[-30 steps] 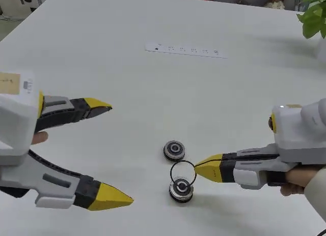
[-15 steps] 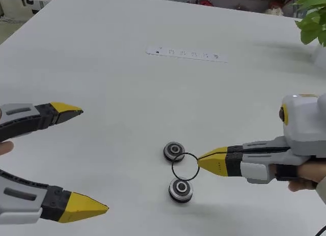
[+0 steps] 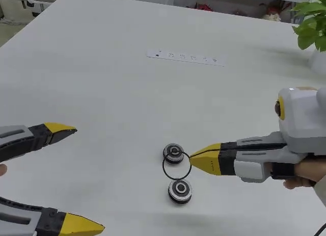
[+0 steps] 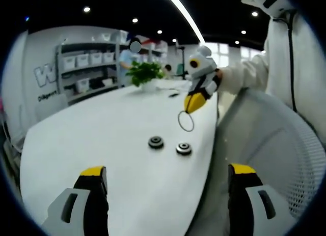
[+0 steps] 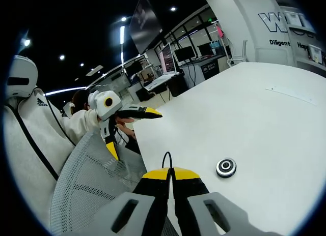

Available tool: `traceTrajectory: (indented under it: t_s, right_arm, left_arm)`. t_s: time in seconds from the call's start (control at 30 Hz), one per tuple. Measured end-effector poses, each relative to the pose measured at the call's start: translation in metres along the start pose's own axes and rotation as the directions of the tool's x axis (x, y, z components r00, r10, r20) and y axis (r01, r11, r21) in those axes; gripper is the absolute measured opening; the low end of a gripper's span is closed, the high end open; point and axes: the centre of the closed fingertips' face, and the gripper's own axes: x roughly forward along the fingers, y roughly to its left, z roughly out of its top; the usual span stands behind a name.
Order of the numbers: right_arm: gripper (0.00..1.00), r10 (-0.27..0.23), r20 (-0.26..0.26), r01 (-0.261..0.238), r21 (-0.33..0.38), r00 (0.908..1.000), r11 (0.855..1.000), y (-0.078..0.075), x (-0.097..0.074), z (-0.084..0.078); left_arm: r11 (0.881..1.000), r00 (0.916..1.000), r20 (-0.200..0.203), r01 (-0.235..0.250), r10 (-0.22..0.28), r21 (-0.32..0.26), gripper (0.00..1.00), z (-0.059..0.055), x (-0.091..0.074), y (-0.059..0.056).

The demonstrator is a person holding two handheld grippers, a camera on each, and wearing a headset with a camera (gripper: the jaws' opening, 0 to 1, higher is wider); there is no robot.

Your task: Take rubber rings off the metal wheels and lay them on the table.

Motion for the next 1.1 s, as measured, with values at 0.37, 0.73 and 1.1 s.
traceTrajectory:
  t_s: [0.37,0.73,1.1]
  right_arm:
    - [0.0,0.01,-0.024,-0.01,-0.009,0.9997,1.0,0.011,0.019,0.012]
    - [0.0,0.043,-0.077,-0.046,-0.029,0.9961,0.999,0.013,0.043,0.008]
    - [0.0,0.06,-0.157,-0.063,-0.017,0.9857,0.998,0.009,0.065,-0.012]
  left_arm:
    - [1.0,0.9999,-0.009,0.005,-0.005,-0.006,1.0,-0.006,0.001,-0.005]
    - [1.0,0.9999,-0.006,-0.009,0.009,-0.019,1.0,-0.009,-0.001,-0.004]
    - [1.0,0.9996,0.02,-0.018,0.018,-0.018,1.0,-0.007,-0.001,-0.004]
